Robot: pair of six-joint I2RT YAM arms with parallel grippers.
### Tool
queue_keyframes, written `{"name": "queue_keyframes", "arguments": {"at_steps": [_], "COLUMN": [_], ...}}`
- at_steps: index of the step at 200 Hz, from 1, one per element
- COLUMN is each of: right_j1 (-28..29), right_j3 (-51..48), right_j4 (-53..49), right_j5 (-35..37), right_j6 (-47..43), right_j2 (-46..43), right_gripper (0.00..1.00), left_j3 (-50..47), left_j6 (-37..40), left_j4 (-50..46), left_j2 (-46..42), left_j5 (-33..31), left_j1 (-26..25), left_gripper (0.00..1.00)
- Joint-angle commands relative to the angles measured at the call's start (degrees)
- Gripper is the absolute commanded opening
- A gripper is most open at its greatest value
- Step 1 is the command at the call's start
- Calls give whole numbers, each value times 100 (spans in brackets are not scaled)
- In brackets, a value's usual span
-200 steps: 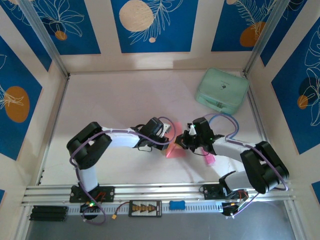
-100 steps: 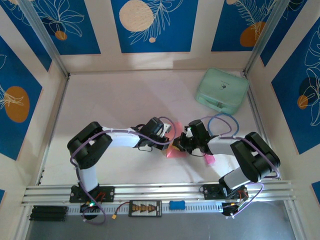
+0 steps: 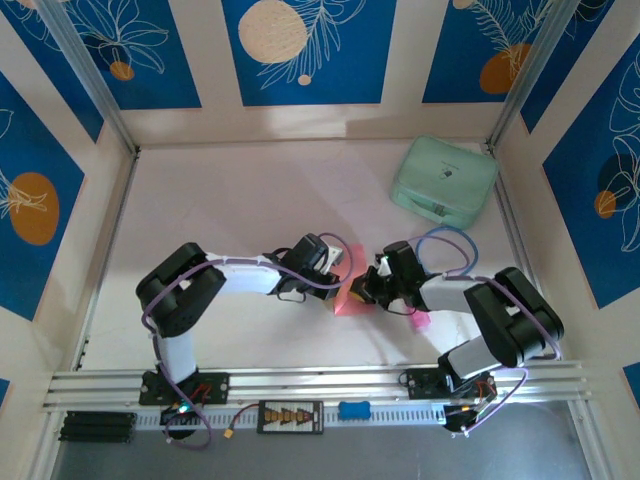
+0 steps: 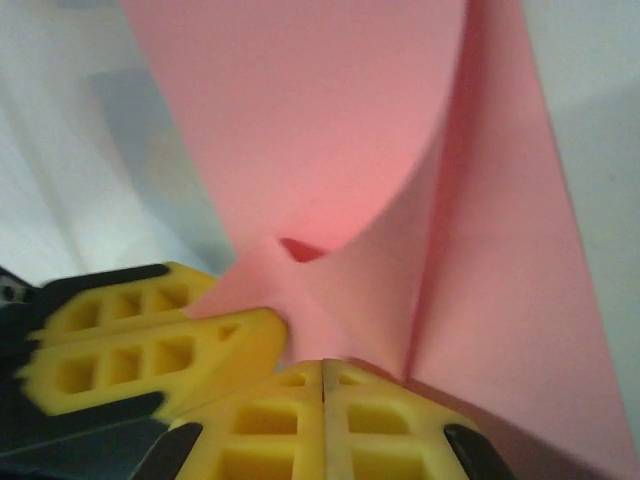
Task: Fold a paper plane with a square sheet of paper (pick it up from the middle)
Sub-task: Fold the triangle a second time at the center of the table.
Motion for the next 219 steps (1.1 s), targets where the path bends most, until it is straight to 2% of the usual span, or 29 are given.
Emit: {"name": "queue_keyframes", "arguments": {"at_steps": [1,77,155,219], "right_j1": [-178,-323,-465,-701], "right_j3": [293,-16,524,139], "right_j4": [-427,-272,-686,-407], "right_j5": [-41,231,-89,238], "right_j6": [-292,-231,-595,-389], "right_j2": [-221,529,-68,464], "right_gripper": [0,0,0,0], "left_j3": [39,43,44,32], "left_j6": [152,168,188,179], "left_j4": [-272,-296,-331,-318], "left_j2": [137,134,129,136], "left_j5": [47,64,64,87], "left_j1": [58,59,67,68], "left_gripper": [0,0,0,0]}}
